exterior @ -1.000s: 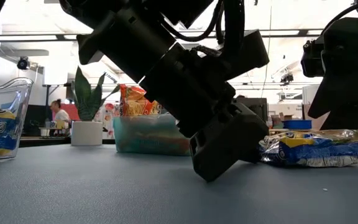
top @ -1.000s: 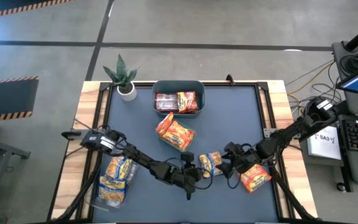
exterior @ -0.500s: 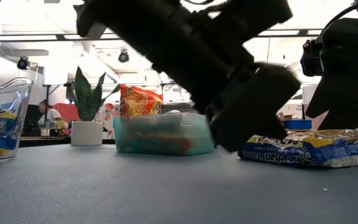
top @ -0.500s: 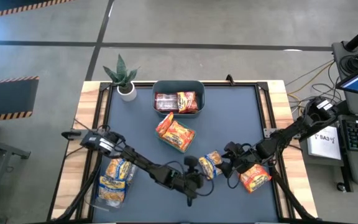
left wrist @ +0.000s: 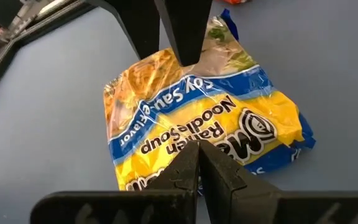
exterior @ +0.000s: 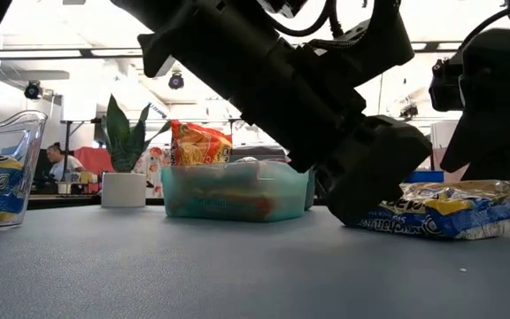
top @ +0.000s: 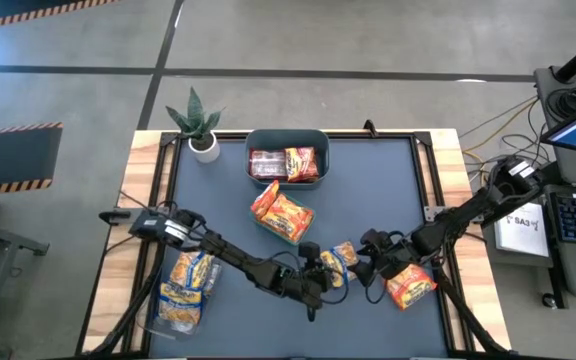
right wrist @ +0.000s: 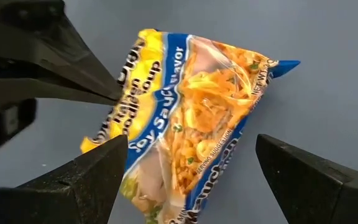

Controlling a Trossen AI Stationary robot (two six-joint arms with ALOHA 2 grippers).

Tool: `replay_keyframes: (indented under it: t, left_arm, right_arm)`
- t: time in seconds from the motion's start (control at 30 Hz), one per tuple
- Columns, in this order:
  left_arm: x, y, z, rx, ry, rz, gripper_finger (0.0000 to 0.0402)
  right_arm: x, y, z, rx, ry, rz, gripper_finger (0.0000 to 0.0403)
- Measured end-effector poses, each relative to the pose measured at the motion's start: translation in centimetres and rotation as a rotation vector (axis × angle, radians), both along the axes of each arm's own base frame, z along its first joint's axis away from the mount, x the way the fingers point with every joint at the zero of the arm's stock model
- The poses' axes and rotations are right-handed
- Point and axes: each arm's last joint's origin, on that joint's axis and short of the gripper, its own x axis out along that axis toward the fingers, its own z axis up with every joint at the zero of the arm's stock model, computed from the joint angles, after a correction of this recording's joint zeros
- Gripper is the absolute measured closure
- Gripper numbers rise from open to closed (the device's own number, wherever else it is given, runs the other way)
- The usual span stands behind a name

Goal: Sort Maruchan noodles
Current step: Put the blue noodle pack into the transparent bin

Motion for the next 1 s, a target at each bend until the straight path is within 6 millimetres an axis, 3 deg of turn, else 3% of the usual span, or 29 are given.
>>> replay_keyframes:
  t: [0.6,1.0]
  left_arm:
    - [-0.4,-0.2,-0.4,-0.023,0.03,0.01,0.0401]
    - [-0.5,-0.5,-0.5,-0.014,0.034,0.009,0.0401]
  right_arm:
    - [1.4,0.9,-1.3,0.008,-0.057,0.029,0.0066]
    - [1.7,1.0,-1.5,0.008,-0.072,0.033,0.0155]
